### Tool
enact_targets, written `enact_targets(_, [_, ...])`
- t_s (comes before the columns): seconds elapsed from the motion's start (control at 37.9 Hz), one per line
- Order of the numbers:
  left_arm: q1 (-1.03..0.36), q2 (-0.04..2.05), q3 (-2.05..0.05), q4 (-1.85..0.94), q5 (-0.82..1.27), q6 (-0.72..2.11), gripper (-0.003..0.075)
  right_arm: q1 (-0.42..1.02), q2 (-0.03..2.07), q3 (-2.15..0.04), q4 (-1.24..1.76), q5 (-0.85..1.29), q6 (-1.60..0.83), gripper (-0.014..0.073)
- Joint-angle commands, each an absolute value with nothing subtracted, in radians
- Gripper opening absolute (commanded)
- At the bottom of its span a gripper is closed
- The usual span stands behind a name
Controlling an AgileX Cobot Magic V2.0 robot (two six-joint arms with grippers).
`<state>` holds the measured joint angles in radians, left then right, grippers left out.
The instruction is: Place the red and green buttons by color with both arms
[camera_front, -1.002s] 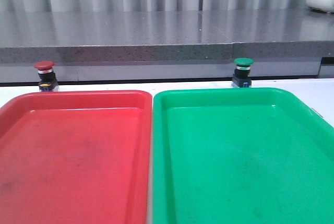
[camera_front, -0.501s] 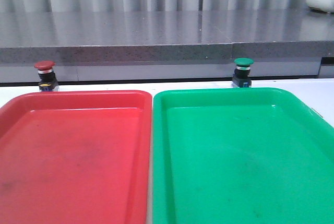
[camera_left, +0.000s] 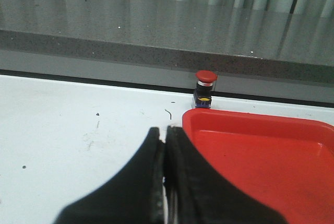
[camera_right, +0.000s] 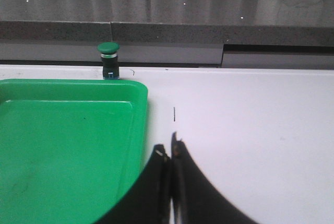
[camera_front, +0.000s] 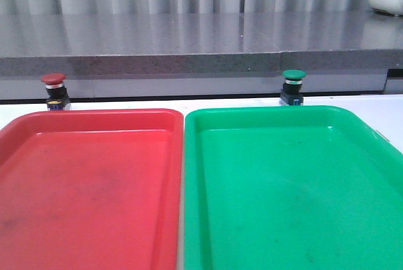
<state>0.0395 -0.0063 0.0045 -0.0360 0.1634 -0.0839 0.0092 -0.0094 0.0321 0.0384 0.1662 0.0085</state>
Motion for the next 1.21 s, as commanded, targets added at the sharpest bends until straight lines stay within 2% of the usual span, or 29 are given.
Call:
enact_targets(0.0, [0.04,-0.021,0.028,-0.041,0.067,-0.088,-0.002,0.004,-0.026,0.021,0.035,0.061,0.0,-0.0068])
enact_targets(0.26, [0.04,-0.021,-0.008,-0.048,-0.227,-0.088,-0.002,0.004,-0.02,-0.08,0.035,0.04,0.0,-0.0067])
enact_targets(0.42, [0.04,0.036,-0.164,-0.048,-0.102,-0.088,-0.002,0.004,0.063,-0.263,0.036,0.177,0.0,-0.0067])
enact_targets(0.61, [0.04,0.227,-0.325,-0.044,0.045,-0.088,-0.002,0.004,0.303,-0.458,0.036,0.3,0.0,-0.0064])
enact_targets(0.76, [0.04,0.359,-0.396,-0.043,0.047,-0.088,-0.002,0.004,0.464,-0.538,0.036,0.288,0.0,-0.0064])
enact_targets(0.95, [0.04,0.389,-0.406,-0.043,0.029,-0.088,-0.0009,0.004,0.498,-0.547,0.036,0.274,0.0,-0.0064])
enact_targets(1.0, [0.04,0.389,-0.406,-0.043,0.029,-0.088,0.0025,0.004,0.498,-0.547,0.036,0.274,0.0,-0.0046])
enact_targets(1.08, [0.04,0.389,-0.406,-0.043,0.031,-0.088,0.0144,0.004,0.498,-0.547,0.036,0.274,0.0,0.0028])
enact_targets(1.19, [0.04,0.389,-0.406,-0.043,0.031,-0.088,0.0415,0.004,0.498,-0.547,0.036,0.274,0.0,0.0227])
